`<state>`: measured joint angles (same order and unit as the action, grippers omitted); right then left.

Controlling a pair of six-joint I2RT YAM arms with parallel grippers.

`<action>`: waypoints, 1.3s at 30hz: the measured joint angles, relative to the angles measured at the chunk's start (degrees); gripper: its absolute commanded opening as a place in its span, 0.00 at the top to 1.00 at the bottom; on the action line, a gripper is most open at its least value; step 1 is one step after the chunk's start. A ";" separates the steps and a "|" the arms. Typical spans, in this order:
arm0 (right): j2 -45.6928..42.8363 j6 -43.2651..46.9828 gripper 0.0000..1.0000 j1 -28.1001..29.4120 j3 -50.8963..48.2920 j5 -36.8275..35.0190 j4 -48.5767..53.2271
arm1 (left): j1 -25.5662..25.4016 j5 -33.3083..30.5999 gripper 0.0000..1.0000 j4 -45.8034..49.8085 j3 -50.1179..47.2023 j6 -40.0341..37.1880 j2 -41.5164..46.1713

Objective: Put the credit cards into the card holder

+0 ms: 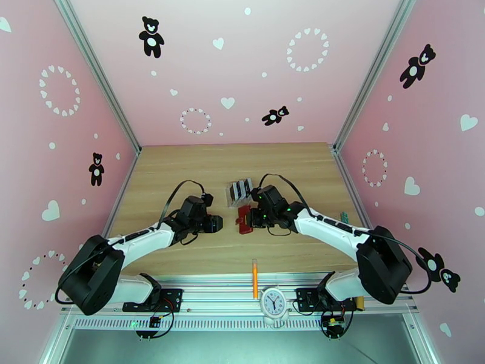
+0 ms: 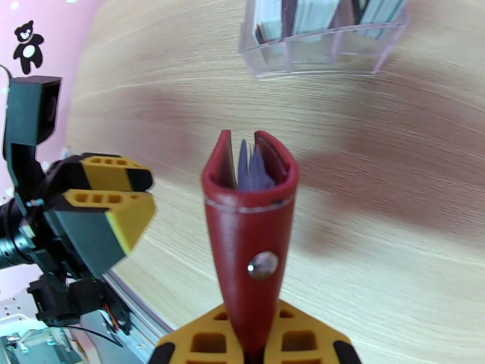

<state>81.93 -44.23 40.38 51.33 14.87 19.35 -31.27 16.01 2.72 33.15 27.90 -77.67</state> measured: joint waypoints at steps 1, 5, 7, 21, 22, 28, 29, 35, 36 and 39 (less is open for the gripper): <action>-0.39 0.48 1.00 0.11 0.55 -0.66 1.33 | 0.00 -0.02 0.49 -0.33 -0.31 0.04 0.59; -1.92 2.29 1.00 0.42 3.58 -3.17 6.45 | 0.02 -0.28 0.46 -0.70 -0.76 0.46 2.14; -2.51 3.21 1.00 0.55 5.05 -4.44 8.48 | 0.02 -0.42 0.44 -0.83 -0.85 0.70 2.21; -1.27 8.76 1.00 6.43 16.48 -20.35 25.42 | 0.39 -1.07 0.42 -1.36 -1.49 1.29 2.21; -0.57 8.92 1.00 7.10 17.07 -21.64 26.21 | 0.39 -1.29 0.42 -1.46 -1.51 1.31 2.21; 6.03 9.88 1.00 10.16 20.72 -29.24 31.93 | 0.44 -1.77 0.42 -1.88 -1.62 1.55 2.19; 7.37 9.94 1.00 10.64 21.35 -30.56 32.76 | 0.44 -1.84 0.42 -1.88 -1.62 1.70 2.19; 12.13 10.14 1.00 12.70 24.02 -36.81 37.07 | 0.68 -2.16 0.42 -1.88 -1.62 1.77 2.19; 13.09 10.14 1.00 13.03 24.90 -38.18 37.99 | 0.79 -2.29 0.42 -1.88 -1.62 1.77 2.19; 16.04 10.14 1.00 13.88 27.08 -41.70 40.06 | 1.25 -2.89 0.42 -1.88 -1.64 1.95 2.19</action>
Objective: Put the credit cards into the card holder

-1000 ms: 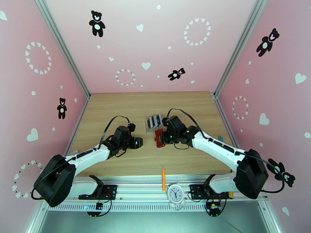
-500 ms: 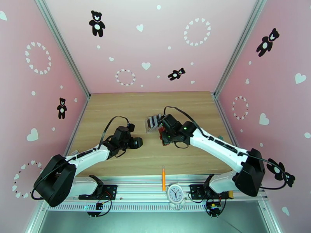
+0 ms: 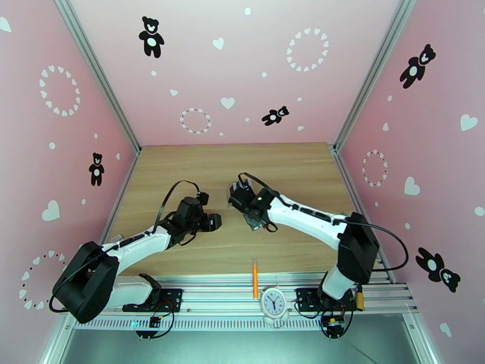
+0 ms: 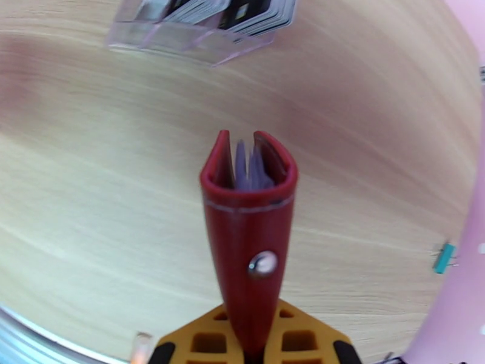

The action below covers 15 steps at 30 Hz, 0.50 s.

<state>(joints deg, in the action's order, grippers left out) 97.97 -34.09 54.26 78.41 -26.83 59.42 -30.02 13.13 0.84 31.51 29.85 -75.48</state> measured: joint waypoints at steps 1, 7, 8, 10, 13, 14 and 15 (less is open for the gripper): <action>1.25 -0.04 1.00 0.37 0.85 -1.16 0.76 | 0.26 -0.11 0.42 -0.02 -0.09 0.02 0.00; 8.98 -0.35 1.00 2.69 5.09 -6.38 4.35 | 1.27 -1.75 0.43 0.15 -0.85 0.44 0.42; 10.38 -0.57 1.00 3.17 6.03 -7.17 5.11 | 1.40 -2.12 0.43 0.20 -1.01 0.48 0.83; 13.22 -1.18 1.00 4.37 7.78 -8.68 6.10 | 1.53 -3.34 0.43 0.37 -1.51 0.70 2.32; 16.92 -1.79 1.00 6.12 10.47 -9.94 7.39 | 2.14 -4.26 0.43 0.48 -1.90 0.96 3.96; 17.88 -2.01 1.00 6.58 11.19 -10.21 7.58 | 2.34 -4.61 0.43 0.48 -1.92 1.07 4.11; 19.08 -2.23 1.00 7.02 12.02 -10.47 7.80 | 2.60 -4.66 0.43 0.48 -1.92 1.27 4.09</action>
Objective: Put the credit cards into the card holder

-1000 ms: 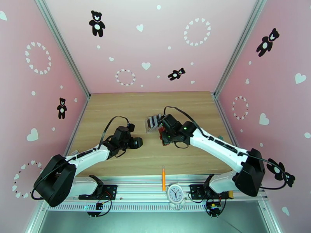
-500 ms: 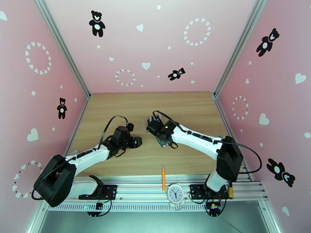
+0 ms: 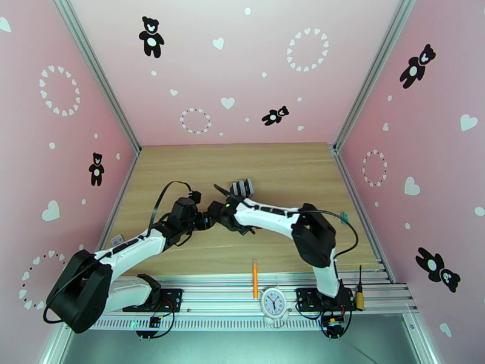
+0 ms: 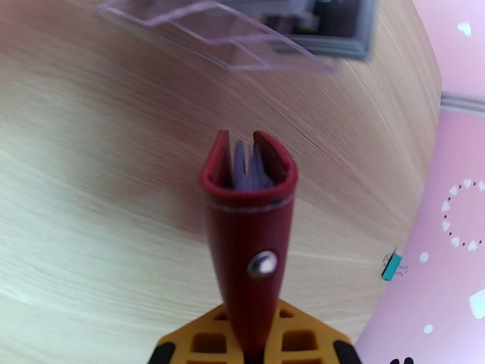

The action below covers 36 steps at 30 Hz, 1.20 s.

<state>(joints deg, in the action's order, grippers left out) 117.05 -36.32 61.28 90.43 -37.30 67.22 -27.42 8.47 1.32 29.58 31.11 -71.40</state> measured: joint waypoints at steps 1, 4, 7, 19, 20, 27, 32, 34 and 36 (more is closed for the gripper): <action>1.07 -0.24 1.00 0.35 0.55 -0.17 0.11 | 0.20 -0.17 0.43 0.09 -0.02 0.04 -0.02; 3.50 -0.85 1.00 1.33 1.22 -0.24 0.26 | 0.37 -0.22 0.43 0.52 -0.04 0.20 -0.07; 4.66 -1.22 0.96 1.86 1.25 0.74 0.02 | 0.35 -0.42 0.43 1.07 -0.13 0.24 -0.09; 4.81 -0.28 0.68 2.47 1.60 9.38 -6.47 | 0.39 -1.66 0.43 1.27 -0.13 0.24 -0.11; 4.81 -0.31 0.68 2.47 1.60 10.25 -7.08 | 0.39 -1.68 0.43 1.27 -0.13 0.24 -0.11; 4.81 -0.11 0.64 2.45 1.60 14.45 -10.19 | 0.39 -1.68 0.43 1.29 -0.13 0.22 -0.11; 4.81 -0.02 0.59 1.97 1.53 16.50 -11.67 | 0.50 -1.66 0.43 1.49 -0.13 0.22 -0.39; 4.57 0.37 0.57 1.60 1.16 17.44 -12.66 | 0.50 -1.66 0.43 1.49 -0.13 0.22 -0.76; 3.76 0.55 0.56 1.20 0.39 18.34 -13.25 | 0.50 -1.64 0.43 1.51 -0.13 0.22 -0.96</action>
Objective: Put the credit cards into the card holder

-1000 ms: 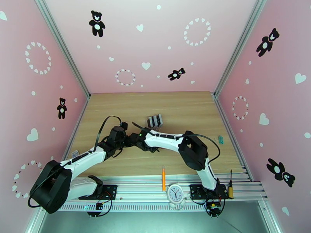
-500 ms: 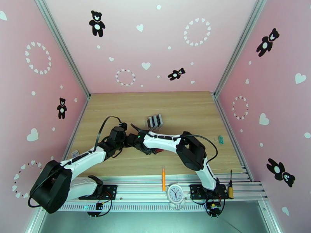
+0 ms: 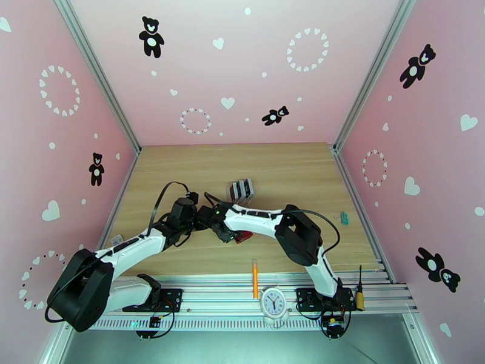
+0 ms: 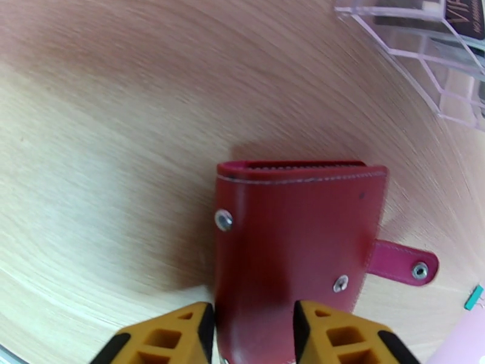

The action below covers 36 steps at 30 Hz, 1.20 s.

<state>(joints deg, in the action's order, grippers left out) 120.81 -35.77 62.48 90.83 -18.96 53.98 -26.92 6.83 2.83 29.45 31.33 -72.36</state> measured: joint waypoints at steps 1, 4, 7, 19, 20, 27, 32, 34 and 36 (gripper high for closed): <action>-0.46 0.11 0.56 -0.22 -0.31 0.31 -0.20 | 0.00 0.00 0.43 0.00 0.00 0.00 -0.02; -3.04 0.39 0.56 -1.11 -1.51 1.11 -0.90 | 0.00 0.04 0.43 -0.04 0.00 -0.02 -0.13; -6.78 0.66 0.56 -2.34 -3.08 1.60 -1.49 | 0.00 0.52 0.44 -0.13 0.00 -0.02 -0.92; -27.98 3.30 0.61 -15.72 -19.63 10.69 -10.10 | 0.02 13.70 0.45 -6.34 0.13 0.24 -9.70; -29.22 3.30 0.61 -16.85 -21.35 12.55 -11.30 | -0.02 14.51 0.45 -6.67 0.28 0.26 -10.29; -31.58 3.17 0.63 -21.33 -27.98 20.87 -17.79 | -1.16 18.51 0.45 -8.39 2.32 0.39 -13.14; -31.98 2.58 0.64 -25.64 -32.00 26.05 -21.94 | -4.76 20.04 0.46 -8.39 5.51 0.15 -17.31; -31.95 2.19 0.64 -26.75 -32.94 27.63 -23.41 | -6.05 20.09 0.46 -8.15 6.45 -0.11 -18.53; -31.98 1.68 0.64 -27.80 -33.88 29.38 -25.24 | -6.95 20.28 0.46 -7.96 7.21 -0.28 -19.37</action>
<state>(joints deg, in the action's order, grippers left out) 88.84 -34.09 34.68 56.95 10.41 28.73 -33.87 27.11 -5.13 36.67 31.05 -91.72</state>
